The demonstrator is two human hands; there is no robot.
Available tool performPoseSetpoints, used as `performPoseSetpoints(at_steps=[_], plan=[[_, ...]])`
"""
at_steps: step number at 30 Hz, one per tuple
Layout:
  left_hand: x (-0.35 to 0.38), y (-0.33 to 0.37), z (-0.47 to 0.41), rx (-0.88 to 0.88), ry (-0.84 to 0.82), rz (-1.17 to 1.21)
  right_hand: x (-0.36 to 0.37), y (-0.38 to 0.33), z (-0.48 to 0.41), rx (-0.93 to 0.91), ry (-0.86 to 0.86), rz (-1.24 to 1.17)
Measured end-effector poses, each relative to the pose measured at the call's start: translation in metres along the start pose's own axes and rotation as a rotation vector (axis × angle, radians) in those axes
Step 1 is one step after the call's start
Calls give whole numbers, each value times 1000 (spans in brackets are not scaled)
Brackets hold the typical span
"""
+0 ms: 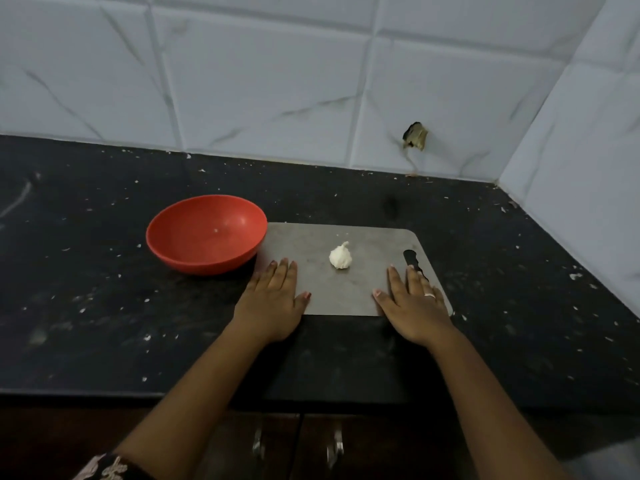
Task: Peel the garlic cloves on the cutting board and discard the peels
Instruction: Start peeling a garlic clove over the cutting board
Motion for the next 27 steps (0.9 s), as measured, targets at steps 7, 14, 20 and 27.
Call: performPoseSetpoints(at_steps=[7, 14, 20, 27], plan=[[20, 1, 50, 26, 17, -40, 27, 1, 60, -3, 42, 11], [41, -2, 101, 45, 73, -87, 59, -3, 120, -16, 142, 17], [46, 2, 132, 75, 321, -64, 69, -6, 133, -1, 289, 30], [49, -2, 129, 13, 319, -80, 70, -9, 130, 7, 372, 39]])
Point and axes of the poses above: each hand's wrist, its own z-axis away from the middle knuckle, its own x-axis out of the palm, y = z × x, the point moved 3 cm from there along -z, towards the middle knuckle, and after that the axes turned 9 degrees about -y, right-handed, at the moved point
